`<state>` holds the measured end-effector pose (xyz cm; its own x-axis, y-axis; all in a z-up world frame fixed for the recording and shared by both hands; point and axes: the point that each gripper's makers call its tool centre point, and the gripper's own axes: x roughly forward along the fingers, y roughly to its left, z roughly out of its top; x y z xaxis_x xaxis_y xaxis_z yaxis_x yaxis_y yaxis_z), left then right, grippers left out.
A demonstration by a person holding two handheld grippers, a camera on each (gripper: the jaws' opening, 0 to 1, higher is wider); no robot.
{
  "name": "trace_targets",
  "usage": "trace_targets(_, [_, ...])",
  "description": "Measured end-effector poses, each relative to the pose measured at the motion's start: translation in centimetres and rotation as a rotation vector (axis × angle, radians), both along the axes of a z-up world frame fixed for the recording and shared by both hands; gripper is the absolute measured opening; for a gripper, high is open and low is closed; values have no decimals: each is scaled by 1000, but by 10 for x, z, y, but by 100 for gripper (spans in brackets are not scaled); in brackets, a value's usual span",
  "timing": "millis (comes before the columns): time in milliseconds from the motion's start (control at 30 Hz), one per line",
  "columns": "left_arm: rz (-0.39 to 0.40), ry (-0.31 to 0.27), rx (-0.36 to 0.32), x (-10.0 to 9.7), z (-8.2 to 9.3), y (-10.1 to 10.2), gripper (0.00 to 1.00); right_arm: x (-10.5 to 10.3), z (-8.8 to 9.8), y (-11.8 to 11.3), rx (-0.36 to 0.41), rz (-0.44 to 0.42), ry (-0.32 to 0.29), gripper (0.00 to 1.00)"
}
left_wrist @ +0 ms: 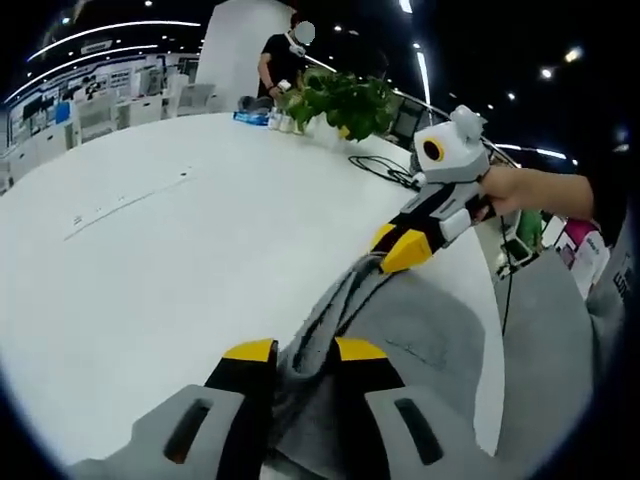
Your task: Fold the towel on the table until its edges align and the towel forms a compact rectangular stack.
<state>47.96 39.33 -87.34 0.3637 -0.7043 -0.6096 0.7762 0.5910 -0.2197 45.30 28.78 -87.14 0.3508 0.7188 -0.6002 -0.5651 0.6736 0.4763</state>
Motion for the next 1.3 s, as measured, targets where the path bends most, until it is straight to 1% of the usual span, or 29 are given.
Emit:
trace_targets(67, [49,-47,-10,10,12,7,23,1,3,-4,0,-3,-10,16])
trace_targets(100, [78,-81,-15,16,19,12,23,2,4,-5,-2,-4,-15,16])
trace_targets(167, [121,-116,-24,24,31,19,23,1,6,-9,-15,-7,-21,17])
trace_targets(267, [171,-144,-29,32,41,30,22,1,11,-13,-22,-20,-29,18])
trace_targets(333, [204,-156,-36,32,50,36,22,0,15,-15,-22,-27,-35,18])
trace_targets(367, [213,-161,-36,31,54,40,22,0,19,-16,-21,-31,-42,18])
trace_targets(467, [205,-161,-28,24,59,45,24,-4,24,-18,-26,-25,-54,19])
trace_targets(567, [175,-174,-1,12,56,49,26,-8,24,-21,-38,-17,-60,19])
trace_targets(700, [176,-138,17,0,43,55,30,-13,19,-31,-79,-1,-73,21])
trace_targets(833, [167,-111,13,-17,35,55,40,-27,19,-32,-91,37,-89,24])
trace_targets(933, [149,-92,20,-30,25,57,45,-36,18,-33,-97,59,-94,26])
trace_targets(1033, [137,-74,8,-46,20,56,49,-42,16,-35,-91,77,-97,29])
trace_targets(1067, [132,-71,1,-50,19,54,49,-42,14,-35,-78,88,-105,29])
trace_targets(1100, [119,-61,-15,-59,18,51,49,-44,13,-35,-71,95,-106,30])
trace_targets(1133, [109,-54,-22,-64,17,49,50,-46,12,-35,-65,100,-102,31])
trace_targets(1167, [95,-47,-24,-73,17,46,51,-49,12,-33,-57,112,-104,32])
trace_targets(1233, [83,-43,-22,-83,14,43,54,-56,12,-29,-48,139,-112,35])
trace_targets(1300, [74,-51,-16,-91,12,42,58,-64,11,-26,-43,167,-109,37])
